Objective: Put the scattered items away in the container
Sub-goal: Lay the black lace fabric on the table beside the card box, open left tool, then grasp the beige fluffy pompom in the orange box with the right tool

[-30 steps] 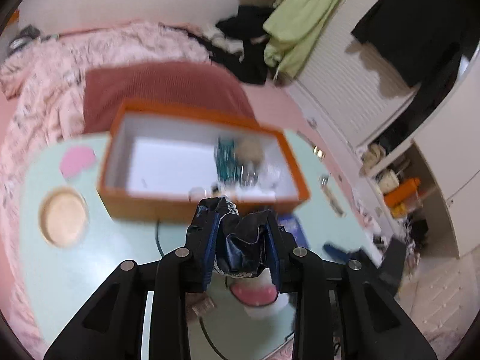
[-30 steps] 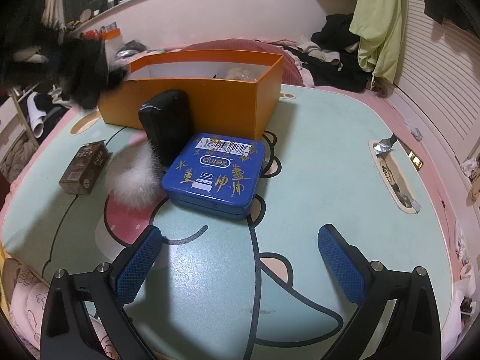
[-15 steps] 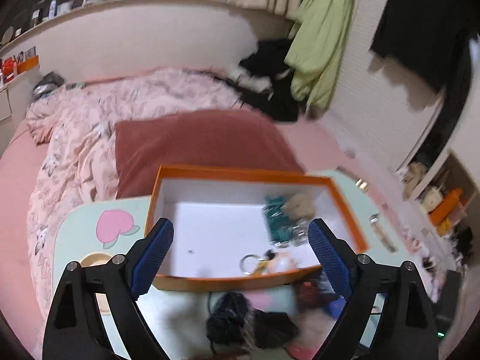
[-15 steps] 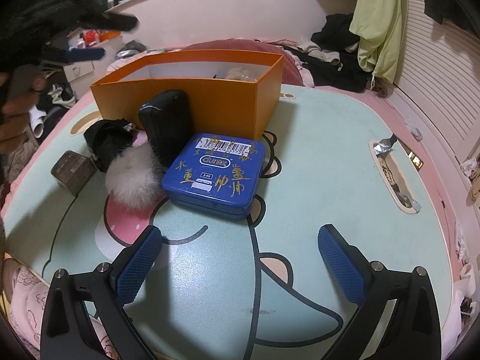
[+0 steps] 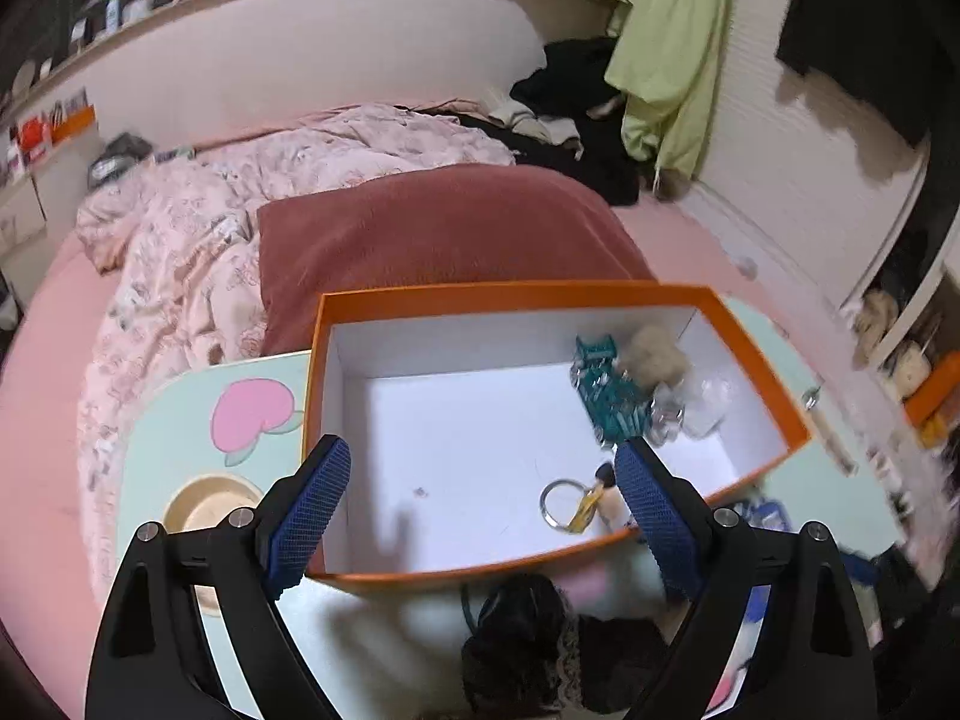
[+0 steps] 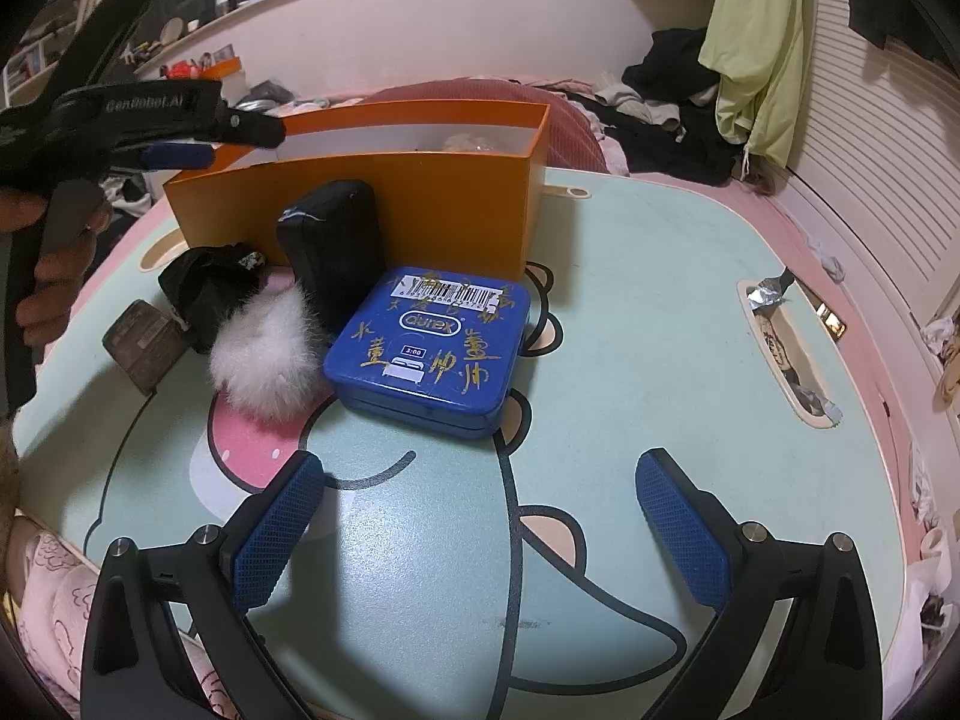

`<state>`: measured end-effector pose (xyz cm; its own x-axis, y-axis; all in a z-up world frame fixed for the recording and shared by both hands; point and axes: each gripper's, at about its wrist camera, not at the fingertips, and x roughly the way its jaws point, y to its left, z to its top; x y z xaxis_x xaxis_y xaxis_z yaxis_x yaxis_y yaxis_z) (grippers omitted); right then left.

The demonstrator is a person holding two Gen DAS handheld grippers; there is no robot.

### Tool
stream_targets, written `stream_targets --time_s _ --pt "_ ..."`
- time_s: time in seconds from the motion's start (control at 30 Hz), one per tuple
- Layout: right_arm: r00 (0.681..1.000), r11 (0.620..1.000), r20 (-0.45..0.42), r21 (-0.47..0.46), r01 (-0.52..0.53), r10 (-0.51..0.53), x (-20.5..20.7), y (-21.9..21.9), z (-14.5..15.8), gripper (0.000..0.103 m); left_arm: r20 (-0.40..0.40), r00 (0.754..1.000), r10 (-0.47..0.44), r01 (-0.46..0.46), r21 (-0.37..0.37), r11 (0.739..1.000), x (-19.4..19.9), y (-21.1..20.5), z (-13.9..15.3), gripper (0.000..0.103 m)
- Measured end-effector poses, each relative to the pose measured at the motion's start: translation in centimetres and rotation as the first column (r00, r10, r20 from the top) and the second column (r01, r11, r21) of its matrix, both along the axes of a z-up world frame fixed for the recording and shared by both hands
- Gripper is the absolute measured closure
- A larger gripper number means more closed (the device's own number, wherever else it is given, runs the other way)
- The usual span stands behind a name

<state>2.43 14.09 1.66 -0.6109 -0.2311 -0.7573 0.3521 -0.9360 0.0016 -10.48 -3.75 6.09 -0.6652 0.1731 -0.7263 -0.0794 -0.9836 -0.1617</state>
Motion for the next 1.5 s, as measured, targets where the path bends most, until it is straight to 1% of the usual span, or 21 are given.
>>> stream_targets --time_s 0.07,0.13,0.2,0.27,0.37,0.47,0.5,0.6,0.67,0.73,0.77,0.8,0.9,0.97,1.03,1.1,1.17,1.2,1.23,1.33,1.5 --pt "1.0 1.0 0.0 0.0 0.0 0.0 0.0 0.0 0.0 0.0 -0.038 0.999 0.007 -0.005 0.056 0.998 0.7 -0.6 0.8 0.013" --pt "1.0 1.0 0.003 0.0 0.002 -0.002 0.0 -0.1 0.0 0.0 -0.119 0.993 0.026 -0.016 0.085 0.996 2.7 -0.8 2.3 0.013" --pt "1.0 1.0 0.009 0.001 0.001 -0.001 0.0 -0.3 0.2 0.0 -0.196 0.98 0.042 -0.027 0.076 0.997 5.7 -0.6 3.6 0.013" --pt "1.0 1.0 0.02 0.005 0.006 -0.006 0.0 -0.4 0.3 0.0 -0.219 0.974 0.049 -0.036 0.063 0.997 8.1 -0.4 3.9 0.009" --pt "1.0 1.0 0.022 0.01 0.011 -0.011 0.1 -0.5 0.4 0.0 -0.182 0.983 0.04 -0.027 0.07 0.997 11.4 0.1 2.0 0.006" --pt "1.0 1.0 0.029 0.01 0.012 -0.013 0.2 -0.6 0.4 0.0 -0.059 0.998 0.027 -0.025 0.038 0.999 13.3 1.4 -1.9 0.006" --pt "0.999 1.0 0.033 0.003 0.014 -0.014 0.2 -0.5 0.5 0.0 -0.04 0.999 0.032 -0.032 0.02 0.999 13.6 1.7 -2.7 0.006" --pt "0.999 0.999 0.033 -0.042 0.023 -0.022 -0.6 0.2 1.2 0.0 -0.019 0.999 0.037 -0.038 -0.044 0.998 14.8 2.9 -4.4 0.006" --pt "1.0 0.999 0.027 -0.044 -0.005 0.007 -0.7 0.3 1.9 0.001 -0.015 0.999 0.037 -0.038 -0.062 0.997 15.0 3.3 -4.7 0.006" --pt "1.0 0.999 -0.003 -0.029 -0.026 0.025 -1.1 0.1 3.3 0.005 0.04 0.998 0.043 -0.039 -0.101 0.994 14.3 3.9 -5.6 0.005" --pt "0.999 0.999 -0.017 -0.031 -0.031 0.031 -1.5 0.1 4.1 0.008 0.049 0.997 0.057 -0.049 -0.144 0.988 14.0 4.1 -5.8 0.002" --pt "0.999 0.999 -0.022 -0.038 -0.039 0.038 -1.8 0.0 4.7 0.011 0.047 0.997 0.068 -0.06 -0.159 0.985 13.7 4.3 -5.9 0.0" --pt "0.996 0.992 -0.032 -0.091 -0.084 0.081 -3.9 -0.9 8.0 0.014 0.049 0.996 0.073 -0.065 -0.153 0.986 13.6 4.2 -5.8 0.0" --pt "0.996 0.99 -0.027 -0.11 -0.091 0.089 -6.6 -1.9 10.3 0.017 0.044 0.996 0.073 -0.065 -0.149 0.987 13.8 4.2 -5.7 0.0" --pt "0.994 0.988 -0.006 -0.111 -0.106 0.106 -9.2 -3.2 11.7 0.031 0.04 0.997 0.072 -0.066 -0.149 0.987 14.0 4.1 -5.6 0.0" --pt "0.991 0.986 0.048 -0.124 -0.115 0.121 -12.2 -4.6 12.3 0.054 0.039 0.997 0.072 -0.065 -0.148 0.987 14.2 4.2 -5.7 0.0" --pt "0.979 0.981 0.149 -0.16 -0.112 0.136 -15.7 -5.9 11.8 0.067 0.038 0.997 0.071 -0.065 -0.148 0.987 14.1 4.1 -5.8 0.0" --pt "0.974 0.981 0.185 -0.167 -0.101 0.132 -17.0 -6.6 11.4 0.069 0.038 0.997 0.071 -0.064 -0.147 0.987 13.8 4.2 -5.9 0.0" --pt "0.971 0.985 0.208 -0.15 -0.086 0.117 -18.3 -7.2 10.9 0.069 0.038 0.997 0.07 -0.064 -0.147 0.987 13.7 4.2 -5.9 0.0" --pt "0.97 0.999 0.24 -0.017 -0.03 0.034 -20.7 -8.8 8.7 0.069 0.036 0.997 0.068 -0.062 -0.145 0.988 13.7 4.2 -6.0 0.0" --pt "0.957 0.999 0.285 0.042 0.035 -0.045 -22.4 -9.2 6.2 0.068 0.034 0.997 0.066 -0.061 -0.143 0.988 13.6 4.1 -6.0 0.0"
